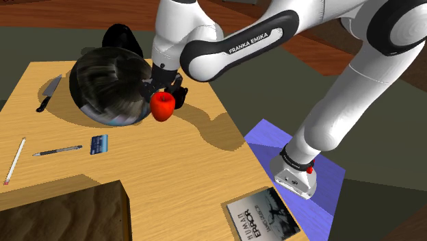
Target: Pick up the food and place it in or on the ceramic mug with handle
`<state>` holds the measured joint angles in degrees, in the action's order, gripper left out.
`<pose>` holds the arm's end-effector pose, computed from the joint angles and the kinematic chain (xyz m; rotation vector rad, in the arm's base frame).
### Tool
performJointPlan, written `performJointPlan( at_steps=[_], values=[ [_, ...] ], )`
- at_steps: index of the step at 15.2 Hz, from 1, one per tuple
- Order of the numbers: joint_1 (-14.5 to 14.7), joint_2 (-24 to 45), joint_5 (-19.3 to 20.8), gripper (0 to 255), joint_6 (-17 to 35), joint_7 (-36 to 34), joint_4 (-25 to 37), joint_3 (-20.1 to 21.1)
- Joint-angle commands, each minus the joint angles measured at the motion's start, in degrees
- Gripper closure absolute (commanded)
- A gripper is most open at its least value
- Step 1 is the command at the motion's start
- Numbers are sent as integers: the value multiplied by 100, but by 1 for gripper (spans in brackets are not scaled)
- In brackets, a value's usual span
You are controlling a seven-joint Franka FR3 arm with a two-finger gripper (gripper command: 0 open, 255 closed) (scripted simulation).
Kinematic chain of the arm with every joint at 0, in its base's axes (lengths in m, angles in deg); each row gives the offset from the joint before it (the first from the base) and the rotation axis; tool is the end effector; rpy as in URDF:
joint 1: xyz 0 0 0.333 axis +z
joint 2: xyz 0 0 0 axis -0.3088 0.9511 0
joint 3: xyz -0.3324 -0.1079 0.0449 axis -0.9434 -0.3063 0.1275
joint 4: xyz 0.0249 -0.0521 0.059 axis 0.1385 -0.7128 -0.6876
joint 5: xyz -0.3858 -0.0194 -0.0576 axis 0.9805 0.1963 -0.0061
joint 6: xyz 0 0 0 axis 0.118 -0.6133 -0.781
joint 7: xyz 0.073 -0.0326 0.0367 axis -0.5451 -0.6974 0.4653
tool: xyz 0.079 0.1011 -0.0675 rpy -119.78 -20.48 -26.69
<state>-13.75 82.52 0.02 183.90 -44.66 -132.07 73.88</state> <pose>0.4732 0.3161 0.4322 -3.0236 0.2684 -0.3880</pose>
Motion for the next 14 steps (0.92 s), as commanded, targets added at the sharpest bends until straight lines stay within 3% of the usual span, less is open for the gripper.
performJointPlan(
  at_steps=[1,14],
  values=[
    [3,-72,-68,255,-143,48,83,3],
    [0,-406,-374,255,-1100,325,766,-35]
  ],
)
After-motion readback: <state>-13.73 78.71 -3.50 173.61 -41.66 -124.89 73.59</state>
